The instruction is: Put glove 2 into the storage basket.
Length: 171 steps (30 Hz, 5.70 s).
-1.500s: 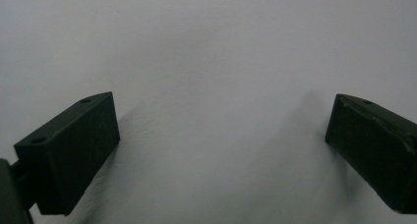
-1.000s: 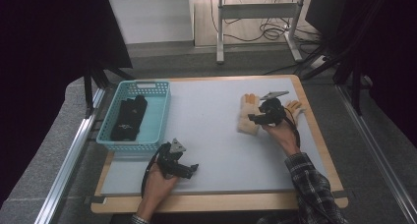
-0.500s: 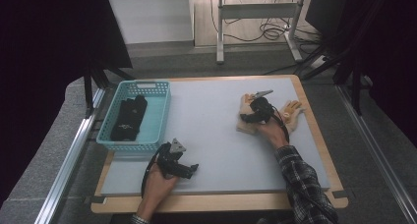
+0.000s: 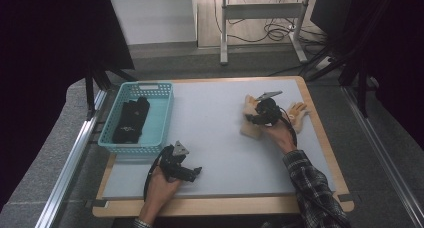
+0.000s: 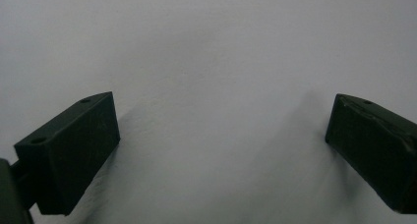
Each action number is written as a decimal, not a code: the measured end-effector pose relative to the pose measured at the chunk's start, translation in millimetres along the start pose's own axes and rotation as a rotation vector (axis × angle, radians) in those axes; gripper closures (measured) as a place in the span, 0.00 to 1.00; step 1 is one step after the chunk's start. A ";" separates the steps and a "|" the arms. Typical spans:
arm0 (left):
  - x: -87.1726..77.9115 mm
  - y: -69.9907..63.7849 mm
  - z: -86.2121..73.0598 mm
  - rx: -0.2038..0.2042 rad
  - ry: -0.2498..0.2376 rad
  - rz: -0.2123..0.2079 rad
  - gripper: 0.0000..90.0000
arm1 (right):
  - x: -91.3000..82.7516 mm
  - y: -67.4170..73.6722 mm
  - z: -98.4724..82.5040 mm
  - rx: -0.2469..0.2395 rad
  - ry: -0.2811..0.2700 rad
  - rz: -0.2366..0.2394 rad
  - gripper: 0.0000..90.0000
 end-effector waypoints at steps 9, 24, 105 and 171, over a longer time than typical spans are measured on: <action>0.0 0.0 0.0 0.000 0.000 0.000 0.00 | -50.6 44.4 2.4 -0.049 -0.065 0.103 0.55; 0.1 0.2 0.0 0.003 -0.001 0.002 0.00 | -51.0 118.1 -44.8 -0.134 -0.035 0.188 0.53; 0.0 0.1 -0.1 0.000 0.001 -0.002 0.00 | -56.0 -110.0 -75.6 0.157 -0.064 -0.213 0.45; 0.3 0.2 0.1 -0.001 -0.002 0.002 0.00 | -79.0 84.9 -41.3 -0.084 -0.082 0.213 0.58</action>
Point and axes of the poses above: each handheld gripper's, and its own axes: x roughly forward along the jaws, z roughly out of its top, y roughly to its left, the point moved 7 cm from there along x, roughly forward along the jaws, and after that the axes turned 6 degrees about x, right-handed, at the moved point
